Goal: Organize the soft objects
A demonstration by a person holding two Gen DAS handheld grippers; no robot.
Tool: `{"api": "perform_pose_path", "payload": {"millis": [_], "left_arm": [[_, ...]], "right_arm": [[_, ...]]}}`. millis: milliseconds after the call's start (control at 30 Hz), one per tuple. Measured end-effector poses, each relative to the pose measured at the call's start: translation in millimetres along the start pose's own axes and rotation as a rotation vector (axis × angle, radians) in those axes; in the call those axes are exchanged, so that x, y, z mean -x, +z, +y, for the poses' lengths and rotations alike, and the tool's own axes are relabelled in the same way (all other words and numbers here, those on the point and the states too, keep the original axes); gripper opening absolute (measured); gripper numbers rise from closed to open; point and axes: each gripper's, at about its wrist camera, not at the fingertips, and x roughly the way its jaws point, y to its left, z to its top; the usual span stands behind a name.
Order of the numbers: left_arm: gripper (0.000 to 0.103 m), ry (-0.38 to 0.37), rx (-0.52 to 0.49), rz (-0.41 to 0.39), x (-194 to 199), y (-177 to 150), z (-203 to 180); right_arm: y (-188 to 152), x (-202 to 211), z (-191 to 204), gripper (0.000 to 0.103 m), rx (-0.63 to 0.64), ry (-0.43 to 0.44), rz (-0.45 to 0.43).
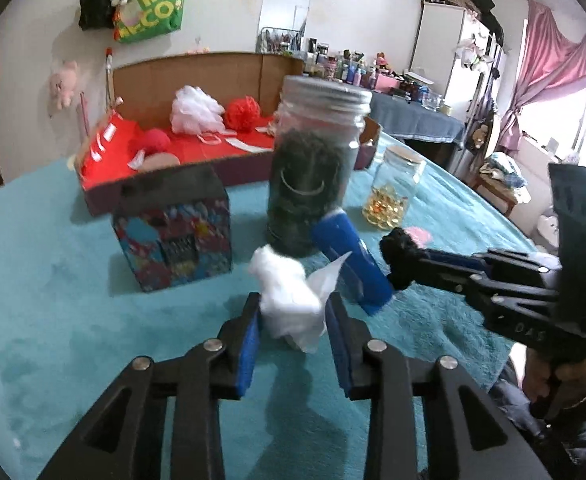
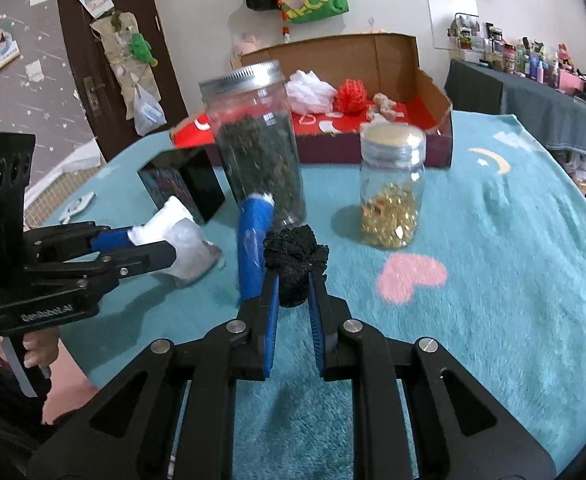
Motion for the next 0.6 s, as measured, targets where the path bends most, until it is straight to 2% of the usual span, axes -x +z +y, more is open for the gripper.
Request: {"api": "perform_pose_path", "payload": {"millis": [67,200,267,367,600], "left_arm": [[0.048,-0.006,0.007,0.010,-2.9,-2.5,-0.3],[0.052,0.010,0.013,0.005,-2.4,-3.4,0.5],[0.061,0.026,0.013,0.009,-2.1,-4.3,2.5],[0.068,0.047,0.010,0.017,-1.4,-6.7,8.0],[0.075,0.044,0.049,0.017,7.6,-10.1,24.6]], "right_arm": [[-4.9,-2.3,-1.6,0.016,0.004,-0.012,0.008],[-8.3,0.4,-1.4,0.016,0.017,-0.019,-0.003],[-8.7,0.7,0.0,0.016,0.029,-0.030,-0.002],[-9.6,0.6,-0.1,0.018,0.033,-0.039,-0.003],[-12.1,1.0,-6.2,0.021,0.018,-0.056,-0.005]]}}
